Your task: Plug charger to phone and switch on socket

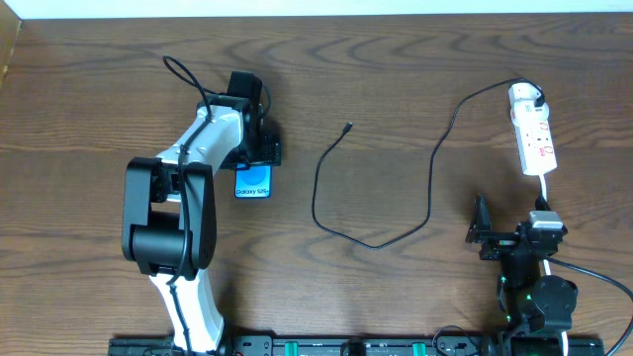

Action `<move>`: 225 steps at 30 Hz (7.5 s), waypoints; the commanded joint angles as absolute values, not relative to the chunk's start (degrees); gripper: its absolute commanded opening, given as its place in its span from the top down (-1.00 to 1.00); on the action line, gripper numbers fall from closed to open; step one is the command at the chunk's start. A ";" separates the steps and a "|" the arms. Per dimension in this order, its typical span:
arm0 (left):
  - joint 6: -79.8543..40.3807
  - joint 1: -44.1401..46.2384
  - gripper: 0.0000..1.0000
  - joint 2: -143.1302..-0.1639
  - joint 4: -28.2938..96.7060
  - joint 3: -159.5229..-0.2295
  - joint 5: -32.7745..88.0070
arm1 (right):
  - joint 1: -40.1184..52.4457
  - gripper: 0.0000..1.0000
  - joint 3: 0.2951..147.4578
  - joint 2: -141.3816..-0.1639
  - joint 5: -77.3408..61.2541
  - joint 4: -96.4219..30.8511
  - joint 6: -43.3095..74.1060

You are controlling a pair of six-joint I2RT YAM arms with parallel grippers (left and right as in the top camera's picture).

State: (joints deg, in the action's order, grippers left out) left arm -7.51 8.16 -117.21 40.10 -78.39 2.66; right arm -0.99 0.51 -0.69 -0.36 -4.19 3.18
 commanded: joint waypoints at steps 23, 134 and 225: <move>-8.27 8.08 -0.48 -111.26 44.82 -79.88 -0.16 | -0.27 -0.99 0.32 -0.34 0.05 -4.29 2.90; -56.49 1.96 -0.46 -108.03 6.70 -79.85 74.04 | -0.27 -0.99 0.45 -1.10 -6.70 -4.01 12.08; -68.66 -0.93 -0.45 -108.03 6.72 -79.85 75.61 | 0.86 -0.98 66.89 -74.17 -29.08 -43.07 8.14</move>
